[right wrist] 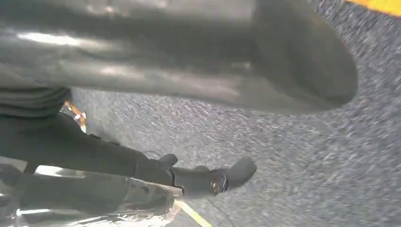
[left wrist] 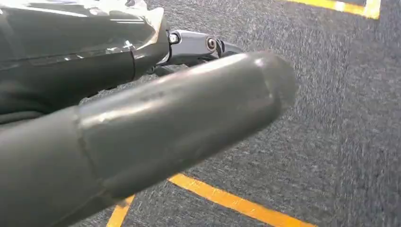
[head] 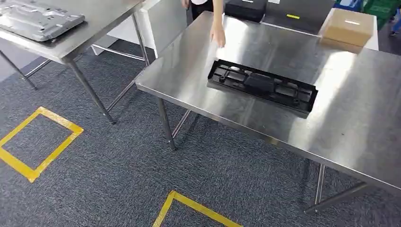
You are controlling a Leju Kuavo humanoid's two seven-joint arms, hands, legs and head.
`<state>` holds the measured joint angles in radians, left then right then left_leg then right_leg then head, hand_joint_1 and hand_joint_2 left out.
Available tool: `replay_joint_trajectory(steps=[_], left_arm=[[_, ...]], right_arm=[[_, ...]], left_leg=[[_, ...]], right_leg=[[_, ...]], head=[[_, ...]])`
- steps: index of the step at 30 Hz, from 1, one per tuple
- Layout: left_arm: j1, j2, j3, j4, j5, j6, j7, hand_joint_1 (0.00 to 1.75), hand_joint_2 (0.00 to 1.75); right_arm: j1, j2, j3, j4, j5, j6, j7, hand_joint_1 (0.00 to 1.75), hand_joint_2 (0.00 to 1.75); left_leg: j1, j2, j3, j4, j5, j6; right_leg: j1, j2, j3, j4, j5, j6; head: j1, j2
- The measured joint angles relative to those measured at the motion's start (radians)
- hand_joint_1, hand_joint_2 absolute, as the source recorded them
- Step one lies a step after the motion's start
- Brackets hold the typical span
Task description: Take the parts from the cabinet and place them on the table.
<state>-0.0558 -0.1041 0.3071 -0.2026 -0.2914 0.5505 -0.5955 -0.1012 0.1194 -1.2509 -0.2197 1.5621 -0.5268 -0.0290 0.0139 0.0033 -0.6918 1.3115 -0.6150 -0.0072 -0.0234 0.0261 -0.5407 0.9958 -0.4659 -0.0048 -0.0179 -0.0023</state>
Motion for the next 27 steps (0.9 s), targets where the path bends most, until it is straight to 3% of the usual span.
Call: replay_joint_trajectory(steps=[1,3,4,5,7,9,10,11,12,14,15,16,17,18,19,20,21,22,24,25,26,27], left_arm=[[0.001,0.0,0.0,0.0,0.001,0.0,0.0,0.0,0.0],[0.0,0.0,0.0,0.0,0.001,0.001,0.0,0.0,0.0],[0.0,0.0,0.0,0.001,0.0,0.001,0.0,0.0,0.0],[0.001,0.002,0.001,0.001,0.0,0.001,0.0,0.0,0.0],[0.001,0.002,0.0,0.002,-0.004,0.0,-0.002,0.0,0.0],[-0.002,0.002,0.0,0.002,-0.008,-0.002,-0.002,0.0,0.0],[-0.005,0.0,0.0,0.002,-0.013,-0.005,-0.002,0.0,0.0],[-0.007,0.0,0.0,0.002,-0.014,-0.005,-0.002,0.0,0.0],[-0.007,0.001,0.0,0.002,-0.015,-0.005,0.0,0.0,0.0],[-0.004,0.003,0.001,0.002,-0.018,-0.005,0.002,0.0,0.0],[-0.005,0.003,0.001,0.002,-0.02,-0.005,0.003,0.0,0.0],[-0.005,0.003,0.0,0.002,-0.021,-0.005,0.003,0.0,0.0],[-0.005,0.003,0.001,0.002,-0.022,-0.005,0.004,0.0,0.0],[-0.006,0.002,0.0,0.002,-0.022,-0.005,0.005,0.0,0.0],[-0.006,0.002,0.0,0.002,-0.023,-0.006,0.005,0.0,0.0],[-0.007,0.003,0.0,0.002,-0.023,-0.006,0.005,0.0,0.0],[-0.006,0.003,0.0,0.002,-0.022,-0.006,0.005,0.0,0.0],[-0.007,0.004,0.0,0.002,-0.022,-0.006,0.005,0.0,0.0],[-0.013,0.003,0.0,0.002,-0.019,-0.015,0.008,0.0,0.0],[-0.014,0.003,0.0,0.002,-0.016,-0.024,0.013,0.0,0.0],[-0.015,0.005,0.001,0.002,-0.012,-0.034,0.021,0.0,0.0],[-0.014,0.004,0.001,0.002,-0.011,-0.051,0.03,0.0,0.0]], right_arm=[[0.002,0.0,0.002,0.0,0.0,0.0,0.0,0.0,0.0],[0.004,0.0,0.002,0.0,0.0,0.0,0.001,0.0,0.0],[0.003,0.001,0.003,0.001,0.0,0.0,0.003,0.0,1.75],[0.002,0.003,0.004,0.002,-0.001,0.0,0.007,0.0,1.75],[-0.002,0.003,0.004,0.002,-0.003,0.0,0.01,0.0,1.75],[0.005,0.003,0.004,0.003,-0.005,-0.002,0.013,0.0,1.75],[0.006,0.002,0.004,0.003,-0.006,-0.002,0.013,0.0,1.75],[0.006,0.002,0.004,0.003,-0.006,-0.003,0.016,0.0,1.75],[0.003,0.003,0.004,0.004,-0.008,-0.003,0.016,0.0,1.75],[0.0,0.003,0.004,0.005,-0.007,-0.003,0.016,0.0,1.75],[0.001,0.004,0.004,0.005,-0.006,-0.003,0.016,0.0,1.75],[0.004,0.003,0.004,0.005,-0.006,-0.003,0.017,0.0,1.75],[0.007,0.003,0.004,0.005,-0.006,-0.003,0.018,0.0,1.75],[0.007,0.001,0.004,0.005,-0.006,-0.003,0.018,0.0,1.75],[0.005,0.0,0.004,0.005,-0.005,-0.003,0.018,0.0,1.75],[0.003,0.0,0.005,0.005,-0.003,-0.003,0.018,0.0,1.75],[-0.003,0.0,0.007,0.005,-0.003,-0.003,0.018,0.0,1.75],[-0.002,0.001,0.007,0.005,-0.002,-0.003,0.018,0.0,1.75],[0.004,0.0,0.008,0.005,0.0,-0.003,0.019,0.0,1.75],[0.006,0.0,0.01,0.005,0.0,-0.003,0.022,0.0,1.75],[0.007,0.002,0.012,0.006,0.0,-0.003,0.027,0.0,1.75],[0.005,0.001,0.015,0.006,0.0,-0.003,0.031,0.0,1.75]], left_leg=[[0.0,-0.002,0.009,-0.015,0.018,0.002],[0.0,-0.013,0.081,-0.155,0.101,0.009],[0.002,-0.045,0.132,-0.253,0.144,0.015],[0.006,-0.096,0.151,-0.291,0.13,0.02],[-0.001,-0.077,0.147,-0.298,0.134,0.024],[-0.008,-0.056,0.148,-0.303,0.139,0.038],[0.002,-0.036,0.153,-0.322,0.152,0.053],[-0.001,-0.027,0.154,-0.326,0.154,0.058],[-0.001,-0.011,0.151,-0.326,0.155,0.062],[-0.005,0.024,0.147,-0.326,0.155,0.063],[-0.005,0.039,0.145,-0.325,0.155,0.063],[-0.006,0.053,0.145,-0.325,0.155,0.063],[-0.005,0.068,0.145,-0.325,0.155,0.062],[-0.005,0.081,0.146,-0.324,0.154,0.061],[-0.005,0.093,0.148,-0.323,0.153,0.058],[-0.01,0.103,0.15,-0.32,0.151,0.052],[-0.017,0.115,0.15,-0.314,0.144,0.042],[-0.018,0.123,0.154,-0.315,0.144,0.038],[-0.012,0.142,0.16,-0.317,0.145,0.029],[-0.009,0.142,0.158,-0.313,0.14,0.022],[-0.002,0.077,0.15,-0.292,0.119,0.01],[0.0,0.028,0.127,-0.236,0.074,0.008]], right_leg=[[0.001,0.016,0.0,0.0,0.001,0.002],[0.001,0.045,0.004,0.001,0.002,0.003],[0.001,0.061,0.005,0.001,0.003,0.005],[0.003,0.069,0.002,0.001,0.005,0.01],[0.002,0.089,-0.013,0.002,0.012,0.022],[0.001,0.113,-0.026,-0.007,0.019,0.039],[0.006,0.088,-0.028,0.006,0.014,0.042],[0.008,0.031,-0.045,0.034,-0.006,0.04],[0.008,0.002,-0.077,0.093,-0.045,0.034],[0.006,-0.012,-0.155,0.258,-0.12,0.031],[0.006,-0.014,-0.175,0.308,-0.133,0.037],[0.005,-0.015,-0.171,0.31,-0.129,0.046],[0.003,-0.019,-0.136,0.257,-0.105,0.057],[0.001,-0.029,-0.086,0.174,-0.075,0.066],[0.001,-0.061,-0.026,0.073,-0.045,0.073],[0.001,-0.119,0.018,-0.001,-0.031,0.069],[0.013,-0.124,0.015,-0.009,-0.018,0.059],[0.01,-0.103,0.014,-0.008,-0.014,0.047],[0.014,-0.086,0.007,-0.007,-0.013,0.036],[0.001,-0.077,0.013,-0.012,-0.007,0.025],[-0.003,-0.07,0.015,-0.012,-0.004,0.021],[-0.005,-0.064,0.012,-0.012,0.002,0.009]], head=[[0.0,0.0],[0.0,0.0],[-0.001,0.0],[0.001,0.0],[-0.002,0.0],[-0.002,0.0],[0.001,0.0],[0.001,0.0],[0.004,0.0],[0.002,0.0],[0.004,0.0],[0.003,0.0],[0.004,0.0],[0.005,0.0],[0.004,0.0],[0.006,0.0],[0.006,0.0],[-0.002,0.0],[-0.002,0.0],[-0.002,0.0],[-0.005,0.0],[-0.005,0.0]])
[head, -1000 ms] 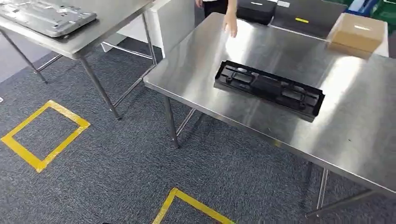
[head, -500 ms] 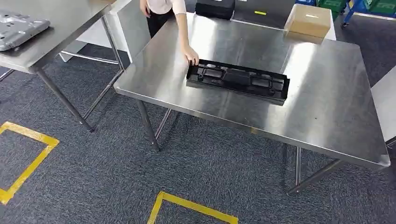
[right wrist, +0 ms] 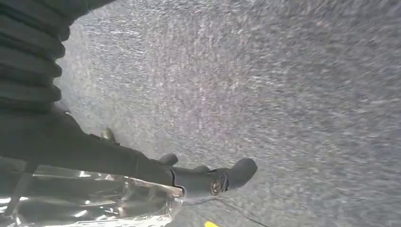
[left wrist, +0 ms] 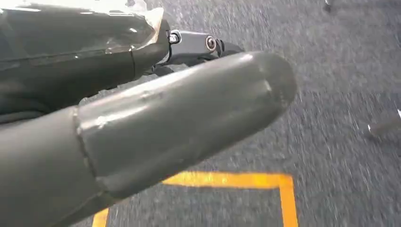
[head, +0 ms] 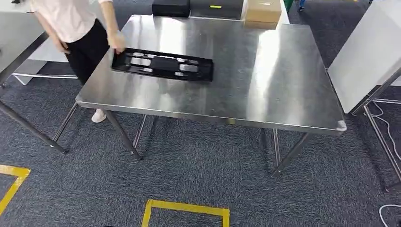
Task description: Take the parts from the cabinet and place them on the table.
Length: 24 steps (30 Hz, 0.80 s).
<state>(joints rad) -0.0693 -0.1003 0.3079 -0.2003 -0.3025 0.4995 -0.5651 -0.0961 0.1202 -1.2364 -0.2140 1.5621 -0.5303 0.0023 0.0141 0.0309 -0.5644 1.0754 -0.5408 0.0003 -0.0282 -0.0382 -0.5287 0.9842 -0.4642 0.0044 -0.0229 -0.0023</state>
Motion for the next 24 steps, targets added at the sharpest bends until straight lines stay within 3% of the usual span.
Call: replay_joint_trajectory(steps=[1,2,3,4,5,7,8,9,10,11,12,14,21,22,24], left_arm=[[0.004,0.0,0.0,0.001,0.0,-0.019,0.011,0.0,0.0],[0.006,0.001,0.0,0.002,0.0,-0.026,0.019,0.0,0.0],[0.008,0.002,0.0,0.004,-0.003,-0.026,0.026,0.0,0.0],[0.01,0.002,0.0,0.005,-0.005,-0.026,0.031,0.0,0.0],[0.011,0.003,0.0,0.005,-0.007,-0.025,0.034,0.0,0.0],[0.011,0.004,0.0,0.005,-0.008,-0.02,0.036,0.0,0.0],[0.011,0.004,0.0,0.005,-0.01,-0.018,0.036,0.0,0.0],[0.009,0.004,0.0,0.005,-0.01,-0.017,0.037,0.0,0.0],[0.009,0.004,0.0,0.005,-0.011,-0.017,0.037,0.0,0.0],[0.01,0.001,0.0,0.005,-0.011,-0.017,0.038,0.0,0.0],[0.011,0.001,0.0,0.005,-0.011,-0.016,0.038,0.0,0.0],[0.011,0.001,0.0,0.005,-0.011,-0.016,0.038,0.0,0.0],[0.01,0.001,0.0,0.006,-0.011,-0.016,0.038,0.0,0.0],[0.01,0.002,0.0,0.006,-0.011,-0.016,0.038,0.0,0.0],[0.01,0.002,0.001,0.006,-0.012,-0.017,0.038,0.0,0.0]], right_arm=[[-0.003,0.0,0.003,0.0,0.0,0.0,0.0,0.0,1.75],[-0.005,0.0,0.005,0.0,-0.001,0.001,0.0,0.0,1.75],[-0.003,0.0,0.005,0.0,-0.005,0.002,-0.001,0.0,1.75],[0.0,0.0,0.005,0.0,-0.01,0.003,-0.002,0.0,1.75],[0.001,0.0,0.005,0.0,-0.013,0.004,-0.003,0.0,1.75],[0.0,0.001,0.005,0.0,-0.025,0.012,-0.014,0.0,1.75],[-0.001,0.001,0.005,0.0,-0.026,0.012,-0.017,0.0,1.75],[-0.002,0.001,0.005,0.0,-0.027,0.012,-0.02,0.0,1.75],[-0.003,0.001,0.005,0.0,-0.027,0.012,-0.021,0.0,1.75],[-0.003,-0.002,0.005,0.0,-0.029,0.012,-0.021,0.0,1.75],[-0.001,-0.002,0.005,0.0,-0.029,0.012,-0.021,0.0,1.75],[-0.001,-0.002,0.005,0.0,-0.03,0.012,-0.021,0.0,1.75],[-0.001,-0.002,0.005,0.001,-0.029,0.012,-0.021,0.0,1.75],[-0.001,-0.002,0.005,0.001,-0.025,0.012,-0.021,0.0,1.75],[-0.001,-0.002,0.005,0.001,-0.021,0.011,-0.021,0.0,1.75]], left_leg=[[0.0,-0.022,-0.036,0.082,-0.047,-0.002],[0.0,-0.03,-0.075,0.168,-0.084,-0.005],[0.0,-0.031,-0.103,0.227,-0.101,-0.005],[0.0,-0.031,-0.11,0.241,-0.092,-0.004],[0.001,-0.031,-0.095,0.205,-0.06,-0.002],[0.007,-0.032,-0.013,0.034,0.035,0.001],[0.009,-0.037,0.025,-0.043,0.064,0.003],[0.006,-0.043,0.035,-0.072,0.054,0.002],[0.006,-0.043,0.031,-0.072,0.059,0.007],[0.006,-0.041,0.028,-0.074,0.061,0.005],[-0.001,-0.041,0.028,-0.074,0.061,0.006],[-0.011,-0.041,0.027,-0.073,0.062,0.018],[-0.02,-0.041,0.021,-0.072,0.066,0.029],[-0.027,-0.04,0.016,-0.064,0.064,0.035],[-0.025,-0.04,0.013,-0.063,0.065,0.043]], right_leg=[[0.0,0.007,-0.004,0.0,0.002,-0.003],[0.002,0.017,-0.007,0.0,0.002,-0.004],[0.003,0.024,-0.008,0.0,0.003,-0.004],[0.004,0.03,-0.008,0.001,0.003,-0.004],[0.003,0.036,-0.006,0.001,0.003,-0.004],[0.002,0.047,0.0,0.001,0.002,-0.002],[0.003,0.05,0.0,0.001,0.002,-0.001],[0.015,0.053,-0.003,0.007,0.0,0.004],[0.015,0.054,-0.008,0.007,0.002,0.009],[0.027,0.055,-0.015,0.009,-0.002,0.003],[0.025,0.055,-0.021,0.008,0.0,0.009],[0.02,0.055,-0.022,0.007,0.003,0.014],[0.011,0.055,-0.021,0.0,0.011,0.026],[0.004,0.055,-0.017,-0.005,0.016,0.036],[-0.001,0.056,-0.02,-0.004,0.018,0.044]], head=[[0.0,0.0],[-0.001,0.0],[0.0,0.0],[0.0,0.0],[-0.001,0.0],[-0.001,0.0],[0.0,0.0],[-0.001,0.0],[0.002,0.0],[0.003,0.0],[0.003,0.0],[0.002,0.0],[0.003,0.0],[0.002,0.0],[0.002,0.0]])
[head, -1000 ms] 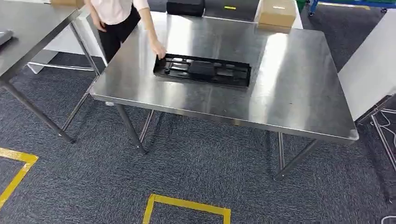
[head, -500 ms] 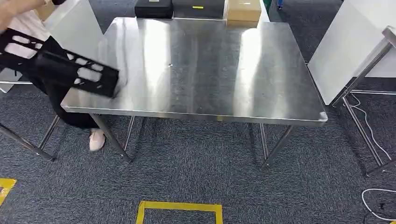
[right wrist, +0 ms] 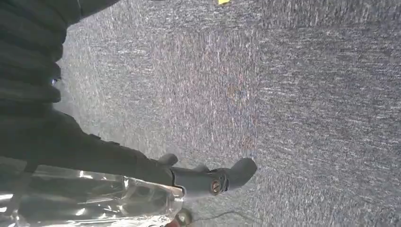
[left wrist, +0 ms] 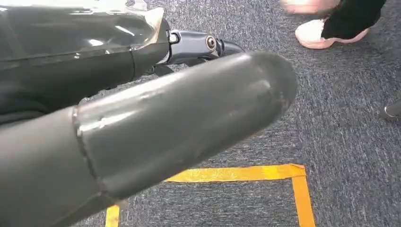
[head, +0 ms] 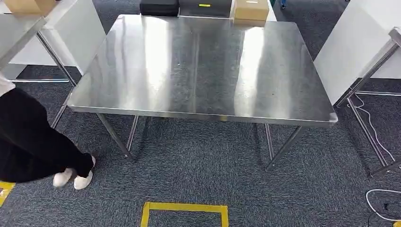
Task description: Take the parts from the cabinet and place them on the table.
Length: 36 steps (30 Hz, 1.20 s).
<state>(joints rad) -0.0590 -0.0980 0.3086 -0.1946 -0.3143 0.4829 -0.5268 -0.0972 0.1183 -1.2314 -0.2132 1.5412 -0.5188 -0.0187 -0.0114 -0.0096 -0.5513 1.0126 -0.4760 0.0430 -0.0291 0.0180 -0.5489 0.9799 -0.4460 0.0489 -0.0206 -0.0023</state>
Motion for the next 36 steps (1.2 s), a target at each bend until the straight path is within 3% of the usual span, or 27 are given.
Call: replay_joint_trajectory(steps=[2,3,4,6,8,9,10,11,12,13,14,15,18,19,20,21,22,23,24,29,31,33,34,35,36], left_arm=[[-0.002,0.0,0.0,0.0,-0.007,-0.002,0.001,0.0,0.0],[-0.004,0.0,0.0,0.0,-0.012,-0.005,0.003,0.0,0.0],[-0.007,-0.003,-0.001,0.0,-0.015,-0.009,0.005,0.0,0.0],[-0.011,-0.002,-0.002,0.0,-0.023,-0.01,0.013,0.0,0.0],[-0.012,-0.003,-0.002,0.0,-0.024,-0.01,0.018,0.0,0.0],[-0.012,-0.003,-0.002,0.0,-0.024,-0.01,0.021,0.0,0.0],[-0.012,-0.003,-0.002,0.0,-0.024,-0.01,0.021,0.0,0.0],[-0.012,-0.003,-0.002,0.0,-0.024,-0.01,0.021,0.0,0.0],[-0.012,-0.005,-0.002,0.0,-0.023,-0.01,0.021,0.0,0.0],[-0.012,-0.005,-0.001,0.0,-0.022,-0.01,0.02,0.0,0.0],[-0.012,-0.003,-0.001,0.0,-0.022,-0.009,0.018,0.0,0.0],[-0.011,-0.004,-0.001,0.0,-0.021,-0.008,0.015,0.0,0.0],[-0.012,-0.004,-0.001,0.0,-0.021,-0.005,0.012,0.0,0.0],[-0.013,-0.003,-0.001,0.0,-0.021,-0.005,0.011,0.0,0.0],[-0.013,-0.003,-0.001,0.0,-0.021,-0.004,0.011,0.0,0.0],[-0.011,-0.004,-0.002,0.0,-0.021,-0.004,0.011,0.0,0.0],[-0.009,-0.004,-0.001,0.0,-0.022,-0.004,0.011,0.0,0.0],[-0.007,-0.004,-0.001,0.0,-0.022,-0.004,0.011,0.0,0.0],[-0.007,-0.004,-0.001,0.001,-0.022,-0.004,0.011,0.0,0.0],[-0.007,-0.004,-0.001,0.001,-0.022,-0.004,0.011,0.0,0.0],[-0.007,-0.004,-0.001,0.001,-0.022,-0.004,0.011,0.0,0.0],[-0.007,-0.004,-0.001,0.001,-0.022,-0.004,0.011,0.0,0.0],[-0.008,-0.003,-0.001,0.001,-0.024,-0.004,0.011,0.0,0.0],[-0.008,-0.001,-0.001,0.001,-0.027,-0.004,0.013,0.0,0.0],[-0.012,-0.005,-0.001,0.001,-0.027,-0.006,0.013,0.0,0.0]], right_arm=[[0.0,0.0,0.0,0.0,-0.007,-0.002,0.003,0.0,1.75],[0.0,0.0,0.0,0.0,-0.011,-0.003,0.005,0.0,1.75],[0.0,0.0,0.0,0.0,-0.014,-0.005,0.006,0.0,1.75],[0.0,0.001,0.0,0.0,-0.017,-0.006,0.008,0.0,1.75],[0.002,0.001,0.0,0.0,-0.02,-0.005,0.008,0.0,1.75],[0.004,0.001,0.0,0.0,-0.02,-0.005,0.008,0.0,0.0],[0.005,0.0,0.0,0.0,-0.018,-0.005,0.008,0.0,0.0],[0.006,0.0,0.0,0.0,-0.018,-0.005,0.009,0.0,0.0],[0.006,-0.002,0.0,0.0,-0.016,-0.005,0.009,0.0,0.0],[0.003,-0.003,0.0,0.0,-0.017,-0.005,0.009,0.0,0.0],[-0.001,0.0,0.0,0.001,-0.018,-0.004,0.009,0.0,0.0],[-0.003,-0.001,0.0,0.001,-0.017,-0.004,0.009,0.0,0.0],[0.002,-0.003,0.0,0.002,-0.014,-0.004,0.009,0.0,0.0],[0.002,-0.002,0.0,0.002,-0.014,-0.004,0.009,0.0,0.0],[0.001,-0.001,0.0,0.002,-0.014,-0.004,0.009,0.0,0.0],[0.0,-0.001,0.0,0.002,-0.014,-0.004,0.008,0.0,0.0],[-0.002,-0.001,0.0,0.002,-0.013,-0.004,0.008,0.0,0.0],[-0.001,-0.001,0.0,0.002,-0.013,-0.004,0.008,0.0,0.0],[0.001,-0.001,0.0,0.002,-0.013,-0.004,0.008,0.0,0.0],[0.001,-0.001,0.0,0.002,-0.013,-0.004,0.008,0.0,0.0],[0.002,-0.001,0.0,0.002,-0.013,-0.004,0.008,0.0,0.0],[0.005,-0.001,0.0,0.002,-0.013,-0.004,0.008,0.0,0.0],[0.004,-0.001,0.0,0.002,-0.013,-0.004,0.008,0.0,0.0],[-0.002,0.002,0.001,0.003,-0.012,-0.004,0.01,0.0,0.0],[0.005,-0.001,0.002,0.003,-0.01,-0.005,0.018,0.0,0.0]], left_leg=[[-0.001,0.001,0.0,-0.001,0.003,0.004],[0.003,0.004,0.003,-0.014,0.01,0.014],[0.012,0.015,0.007,-0.024,0.019,0.022],[0.015,0.027,0.004,-0.027,0.022,0.028],[0.013,0.045,-0.001,-0.026,0.023,0.028],[0.013,0.056,-0.002,-0.026,0.023,0.027],[0.013,0.065,-0.002,-0.026,0.023,0.026],[0.015,0.075,-0.002,-0.025,0.023,0.023],[0.017,0.085,0.0,-0.025,0.022,0.017],[0.017,0.095,0.002,-0.021,0.02,0.009],[0.007,0.103,0.002,-0.016,0.015,-0.001],[0.007,0.112,0.004,-0.014,0.01,-0.009],[0.013,0.14,0.015,-0.015,0.008,-0.023],[0.024,0.117,0.012,-0.007,-0.003,-0.035],[0.025,0.059,-0.002,0.028,-0.038,-0.042],[0.025,0.031,-0.028,0.093,-0.083,-0.044],[0.025,0.017,-0.067,0.181,-0.129,-0.045],[0.025,0.012,-0.102,0.262,-0.161,-0.045],[0.025,0.011,-0.122,0.304,-0.167,-0.044],[0.025,0.011,-0.122,0.304,-0.167,-0.044],[0.025,0.011,-0.124,0.309,-0.165,-0.043],[0.025,0.011,-0.115,0.286,-0.137,-0.04],[0.025,-0.027,-0.007,0.063,-0.012,-0.025],[0.023,-0.087,0.018,-0.006,-0.008,-0.017],[0.025,-0.036,0.025,-0.031,0.01,0.003]], right_leg=[[0.0,0.004,-0.001,-0.005,0.004,0.006],[0.004,0.006,-0.008,-0.006,0.005,0.011],[0.001,0.0,-0.009,0.012,-0.005,0.01],[0.003,-0.005,-0.068,0.133,-0.074,-0.004],[0.004,-0.005,-0.14,0.287,-0.136,-0.007],[0.004,-0.006,-0.152,0.322,-0.142,-0.001],[0.003,-0.007,-0.138,0.304,-0.132,0.005],[0.001,-0.013,-0.104,0.244,-0.107,0.013],[-0.001,-0.03,-0.046,0.14,-0.069,0.022],[-0.003,-0.075,0.014,0.035,-0.039,0.028],[0.002,-0.118,0.017,0.015,-0.041,0.015],[0.009,-0.103,0.016,0.01,-0.033,0.004],[0.01,-0.067,0.01,0.012,-0.031,-0.019],[-0.004,-0.055,0.022,0.01,-0.025,-0.029],[-0.002,-0.044,0.016,0.01,-0.021,-0.036],[0.0,-0.034,0.013,0.011,-0.017,-0.043],[0.002,-0.02,0.008,0.011,-0.014,-0.046],[0.005,-0.005,0.006,0.011,-0.012,-0.049],[0.007,0.007,0.005,0.011,-0.012,-0.049],[0.007,0.007,0.005,0.011,-0.012,-0.049],[0.007,0.012,0.005,0.011,-0.012,-0.049],[0.008,0.028,0.006,0.012,-0.012,-0.049],[0.008,0.069,0.013,0.012,-0.011,-0.048],[0.007,0.106,-0.007,0.015,-0.003,-0.031],[0.012,0.064,-0.037,0.039,-0.009,-0.012]], head=[[0.0,0.0],[-0.001,0.0],[0.0,0.0],[0.008,0.0],[0.008,0.0],[0.008,0.0],[0.007,0.0],[0.01,0.0],[0.009,0.0],[0.01,0.0],[0.01,0.0],[0.008,0.0],[0.006,0.0],[0.006,0.0],[0.006,0.0],[0.004,0.0],[0.005,0.0],[0.004,0.0],[0.005,0.0],[0.005,0.0],[0.005,0.0],[0.005,0.0],[0.004,0.0],[0.005,0.0],[0.005,0.0]])
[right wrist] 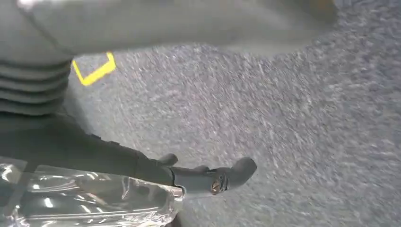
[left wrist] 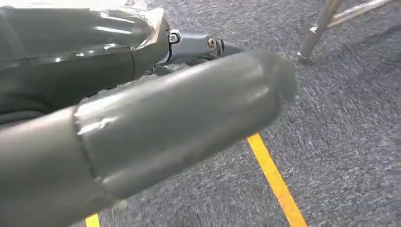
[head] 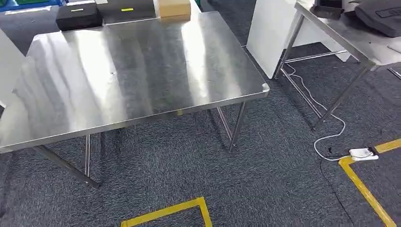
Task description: Take the parts from the cabinet and place them on the table.
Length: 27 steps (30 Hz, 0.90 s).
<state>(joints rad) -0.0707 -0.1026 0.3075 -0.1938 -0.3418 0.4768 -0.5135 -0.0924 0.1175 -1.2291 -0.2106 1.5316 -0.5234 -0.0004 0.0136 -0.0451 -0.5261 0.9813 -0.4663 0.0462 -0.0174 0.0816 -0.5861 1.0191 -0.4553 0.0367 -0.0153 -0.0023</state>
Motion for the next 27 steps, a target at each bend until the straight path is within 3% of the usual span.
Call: replay_joint_trajectory(steps=[1,2,4,5,6,8,9,10,11,13,14,15,16,17,19,20,21,23,24,25,27], left_arm=[[0.0,0.0,0.0,0.0,-0.003,0.0,0.0,0.0,0.0],[0.004,0.001,0.0,0.0,-0.005,-0.003,0.001,0.0,0.0],[0.006,0.001,0.0,0.0,-0.011,-0.003,0.003,0.0,0.0],[0.005,0.001,0.0,0.0,-0.014,-0.003,0.005,0.0,0.0],[0.004,0.0,0.0,0.0,-0.015,-0.003,0.006,0.0,0.0],[0.003,-0.002,0.0,0.0,-0.016,-0.004,0.008,0.0,0.0],[0.002,-0.002,0.0,0.0,-0.016,-0.004,0.008,0.0,0.0],[0.002,-0.002,0.0,0.0,-0.016,-0.004,0.009,0.0,0.0],[0.001,-0.002,0.0,0.0,-0.016,-0.003,0.008,0.0,0.0],[-0.002,-0.002,0.0,0.0,-0.014,-0.003,0.008,0.0,0.0],[-0.002,-0.004,0.0,-0.001,-0.013,-0.003,0.007,0.0,0.0],[-0.002,-0.003,0.0,-0.001,-0.013,-0.003,0.007,0.0,0.0],[-0.001,-0.003,0.0,-0.001,-0.013,-0.002,0.005,0.0,0.0],[0.002,-0.004,0.0,0.0,-0.013,-0.002,0.005,0.0,0.0],[0.007,-0.004,0.0,0.0,-0.013,-0.002,0.005,0.0,0.0],[0.008,-0.004,0.0,0.0,-0.013,-0.002,0.005,0.0,0.0],[0.008,-0.004,0.0,0.0,-0.012,-0.002,0.005,0.0,0.0],[0.008,-0.004,0.0,0.0,-0.011,-0.002,0.005,0.0,0.0],[0.008,-0.004,0.0,0.0,-0.011,-0.002,0.005,0.0,0.0],[0.009,-0.003,0.0,0.0,-0.011,-0.002,0.005,0.0,0.0],[0.01,-0.004,0.0,0.0,-0.011,-0.002,0.003,0.0,0.0]], right_arm=[[-0.002,0.001,0.0,0.0,-0.002,0.0,0.004,0.0,0.0],[-0.006,0.001,0.0,0.0,-0.005,0.0,0.009,0.0,0.0],[-0.007,0.002,0.001,0.0,-0.008,-0.001,0.011,0.0,0.0],[-0.005,0.002,0.001,0.0,-0.009,-0.001,0.014,0.0,0.0],[-0.002,0.002,0.001,0.0,-0.01,-0.002,0.016,0.0,0.0],[0.0,0.001,0.001,0.0,-0.011,-0.003,0.018,0.0,0.0],[-0.001,0.001,0.001,0.0,-0.011,-0.003,0.018,0.0,0.0],[-0.004,0.002,0.001,0.0,-0.01,-0.003,0.018,0.0,0.0],[-0.006,0.002,0.002,0.0,-0.009,-0.005,0.017,0.0,0.0],[0.001,0.002,0.003,0.001,-0.008,-0.005,0.017,0.0,0.0],[0.002,0.002,0.003,0.0,-0.008,-0.005,0.016,0.0,0.0],[0.003,0.003,0.004,0.001,-0.008,-0.005,0.015,0.0,0.0],[0.001,0.002,0.005,0.0,-0.009,-0.005,0.015,0.0,0.0],[-0.001,0.001,0.005,0.0,-0.008,-0.005,0.014,0.0,0.0],[-0.001,0.002,0.006,0.0,-0.008,-0.005,0.014,0.0,0.0],[0.002,0.002,0.006,0.0,-0.008,-0.005,0.014,0.0,0.0],[0.004,0.001,0.006,0.0,-0.008,-0.005,0.014,0.0,0.0],[0.005,0.002,0.007,0.0,-0.005,-0.005,0.013,0.0,0.0],[0.005,0.003,0.007,0.0,-0.005,-0.005,0.012,0.0,0.0],[0.002,0.005,0.007,0.001,-0.005,-0.005,0.011,0.0,0.0],[-0.001,0.004,0.008,0.001,-0.004,-0.005,0.007,0.0,0.0]], left_leg=[[0.0,0.018,-0.003,0.0,0.0,0.003],[-0.003,0.036,-0.003,0.0,0.0,0.006],[-0.005,0.073,-0.007,0.001,-0.001,0.006],[-0.006,0.087,-0.008,0.001,0.0,0.006],[-0.006,0.103,-0.008,0.001,-0.001,0.006],[-0.005,0.127,-0.005,0.001,-0.002,0.003],[-0.007,0.138,-0.001,0.003,-0.004,-0.002],[-0.013,0.147,-0.002,0.005,-0.007,-0.007],[-0.016,0.16,0.0,0.007,-0.011,-0.015],[-0.012,0.179,0.008,0.004,-0.01,-0.026],[-0.011,0.185,0.009,0.007,-0.015,-0.034],[-0.004,0.136,0.004,0.024,-0.032,-0.043],[-0.002,0.084,-0.017,0.076,-0.075,-0.046],[0.0,0.06,-0.051,0.155,-0.124,-0.048],[-0.001,0.047,-0.115,0.298,-0.182,-0.051],[-0.001,0.046,-0.129,0.326,-0.179,-0.05],[0.0,0.046,-0.119,0.3,-0.15,-0.048],[0.001,0.032,-0.047,0.147,-0.055,-0.041],[0.003,-0.01,-0.006,0.057,-0.014,-0.035],[0.006,-0.064,0.008,0.022,-0.022,-0.028],[0.002,-0.04,0.005,0.017,-0.022,-0.027]], right_leg=[[0.005,-0.036,-0.03,0.056,-0.033,-0.005],[0.002,-0.053,-0.071,0.135,-0.071,-0.01],[0.002,-0.066,-0.133,0.272,-0.119,-0.008],[0.001,-0.069,-0.134,0.285,-0.118,-0.002],[0.001,-0.072,-0.107,0.248,-0.102,0.006],[-0.002,-0.097,-0.005,0.076,-0.041,0.02],[-0.002,-0.144,0.051,-0.015,-0.021,0.021],[0.004,-0.161,0.05,-0.028,-0.024,0.009],[0.006,-0.15,0.051,-0.033,-0.016,-0.002],[0.01,-0.126,0.04,-0.032,-0.015,-0.014],[0.0,-0.114,0.045,-0.038,-0.009,-0.024],[-0.007,-0.103,0.053,-0.039,-0.006,-0.028],[-0.009,-0.096,0.049,-0.038,0.0,-0.04],[-0.007,-0.084,0.046,-0.038,0.002,-0.044],[-0.003,-0.059,0.042,-0.037,0.005,-0.047],[-0.001,-0.046,0.043,-0.037,0.005,-0.046],[-0.001,-0.033,0.044,-0.036,0.005,-0.046],[-0.001,-0.004,0.048,-0.035,0.006,-0.045],[-0.001,0.01,0.049,-0.035,0.007,-0.042],[0.007,0.021,0.044,-0.031,0.008,-0.038],[0.005,0.044,0.028,-0.031,0.016,-0.025]], head=[[0.012,0.0],[0.013,0.0],[0.013,0.0],[0.013,0.0],[0.013,0.0],[0.013,0.0],[0.014,0.0],[0.012,0.0],[0.011,0.0],[0.011,0.0],[0.013,0.0],[0.01,0.0],[0.005,0.0],[0.006,0.0],[0.005,0.0],[0.007,0.0],[0.006,0.0],[0.006,0.0],[0.006,0.0],[0.007,0.0],[0.006,0.0]])
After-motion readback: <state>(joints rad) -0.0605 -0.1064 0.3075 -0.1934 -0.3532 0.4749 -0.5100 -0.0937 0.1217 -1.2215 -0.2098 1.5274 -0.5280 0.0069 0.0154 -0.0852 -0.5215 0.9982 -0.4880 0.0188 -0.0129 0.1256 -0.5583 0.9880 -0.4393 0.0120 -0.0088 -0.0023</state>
